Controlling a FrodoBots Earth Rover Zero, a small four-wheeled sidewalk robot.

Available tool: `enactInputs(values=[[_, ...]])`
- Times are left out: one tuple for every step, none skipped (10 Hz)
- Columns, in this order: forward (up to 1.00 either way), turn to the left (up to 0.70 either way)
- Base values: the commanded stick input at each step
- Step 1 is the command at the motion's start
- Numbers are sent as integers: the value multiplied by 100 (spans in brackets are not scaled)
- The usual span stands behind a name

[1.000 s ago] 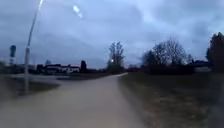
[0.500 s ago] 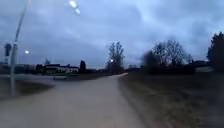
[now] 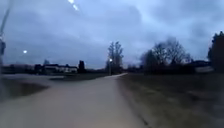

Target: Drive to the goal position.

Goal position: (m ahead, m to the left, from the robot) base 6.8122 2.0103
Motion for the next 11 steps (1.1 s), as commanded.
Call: enactInputs(values=[[100, 4], [100, 4], [100, 4], [100, 4], [100, 4], [100, 4], [100, 14], [100, 44], [100, 44], [100, 34], [100, 4]])
